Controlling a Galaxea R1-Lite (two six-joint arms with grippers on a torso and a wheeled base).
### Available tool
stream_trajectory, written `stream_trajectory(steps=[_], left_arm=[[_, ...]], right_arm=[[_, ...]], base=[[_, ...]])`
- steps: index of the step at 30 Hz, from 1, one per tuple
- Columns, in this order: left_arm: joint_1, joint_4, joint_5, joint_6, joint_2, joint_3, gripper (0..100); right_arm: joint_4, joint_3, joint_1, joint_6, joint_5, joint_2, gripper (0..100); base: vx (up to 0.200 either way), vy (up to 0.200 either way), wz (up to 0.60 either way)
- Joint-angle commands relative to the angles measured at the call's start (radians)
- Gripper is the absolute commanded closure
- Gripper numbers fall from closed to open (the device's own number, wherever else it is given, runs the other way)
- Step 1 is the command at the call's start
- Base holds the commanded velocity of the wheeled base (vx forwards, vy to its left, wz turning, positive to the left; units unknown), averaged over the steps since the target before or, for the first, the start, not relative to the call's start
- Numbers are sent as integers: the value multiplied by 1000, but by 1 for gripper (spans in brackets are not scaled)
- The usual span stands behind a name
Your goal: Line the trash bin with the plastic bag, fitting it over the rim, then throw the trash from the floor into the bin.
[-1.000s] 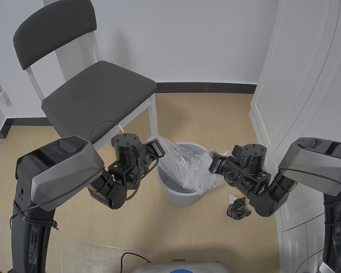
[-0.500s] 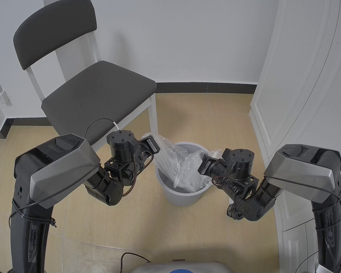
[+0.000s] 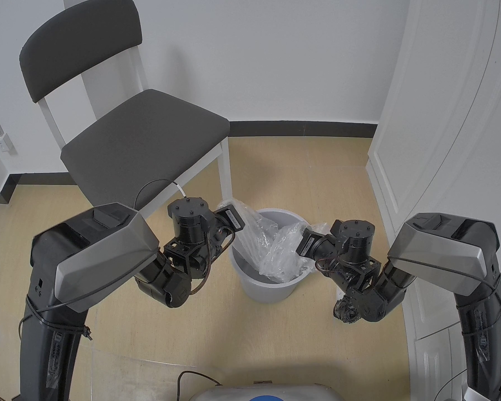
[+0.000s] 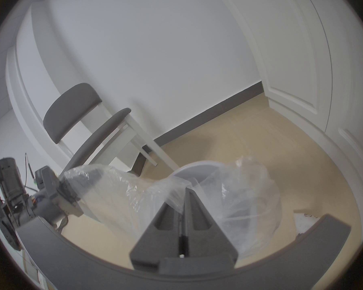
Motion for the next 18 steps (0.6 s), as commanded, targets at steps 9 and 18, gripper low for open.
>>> stream_trajectory(steps=[9, 18], left_arm=[[-24, -3, 10, -53, 33, -34, 100], [-45, 1, 67, -50, 86, -78, 100]], right_arm=[[16, 15, -31, -15, 5, -45, 100], [16, 21, -39, -30, 5, -51, 100]], base=[[0, 0, 0], [0, 0, 0]])
